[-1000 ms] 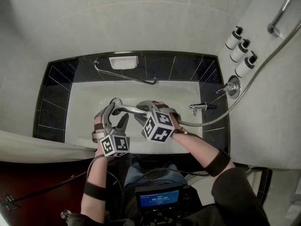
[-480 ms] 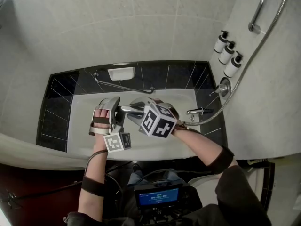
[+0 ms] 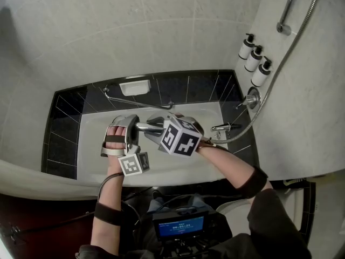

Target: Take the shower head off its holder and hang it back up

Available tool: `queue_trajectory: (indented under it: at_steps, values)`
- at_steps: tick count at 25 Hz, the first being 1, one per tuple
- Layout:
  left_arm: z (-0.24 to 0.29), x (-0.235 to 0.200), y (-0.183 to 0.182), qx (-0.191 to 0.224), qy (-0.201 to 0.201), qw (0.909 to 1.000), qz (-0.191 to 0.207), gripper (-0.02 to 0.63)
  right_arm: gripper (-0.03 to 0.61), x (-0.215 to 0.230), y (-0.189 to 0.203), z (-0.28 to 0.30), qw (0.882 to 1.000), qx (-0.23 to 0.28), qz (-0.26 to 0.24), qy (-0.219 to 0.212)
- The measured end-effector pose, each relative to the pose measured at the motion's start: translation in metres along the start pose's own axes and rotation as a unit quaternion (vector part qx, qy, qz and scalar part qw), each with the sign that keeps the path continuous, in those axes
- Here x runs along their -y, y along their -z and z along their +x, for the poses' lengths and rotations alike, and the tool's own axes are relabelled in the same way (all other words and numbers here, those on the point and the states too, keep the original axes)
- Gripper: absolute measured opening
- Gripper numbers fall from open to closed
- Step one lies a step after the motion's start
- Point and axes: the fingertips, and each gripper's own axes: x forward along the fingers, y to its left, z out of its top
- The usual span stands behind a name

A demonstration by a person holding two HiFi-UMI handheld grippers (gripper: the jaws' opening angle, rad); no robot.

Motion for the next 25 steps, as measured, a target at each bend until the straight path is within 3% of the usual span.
queue_trajectory:
  at_steps: [4, 11, 21, 25]
  values:
    - [0.004, 0.003, -0.001, 0.000, 0.009, 1.0000, -0.002, 0.047, 0.178, 0.004, 0.005, 0.000, 1.000, 0.000, -0.012, 0.018]
    - [0.018, 0.000, 0.003, -0.012, 0.026, 0.9995, -0.016, 0.046, 0.187, 0.020, 0.004, -0.016, 0.993, -0.003, -0.071, 0.094]
    - [0.041, -0.011, 0.019, -0.041, 0.044, 0.9978, -0.028, 0.048, 0.175, 0.045, 0.014, -0.056, 0.984, 0.021, -0.052, 0.171]
    - [0.050, -0.017, 0.024, -0.050, 0.047, 0.9976, -0.012, 0.048, 0.151, 0.047, 0.022, -0.069, 0.980, 0.026, -0.044, 0.192]
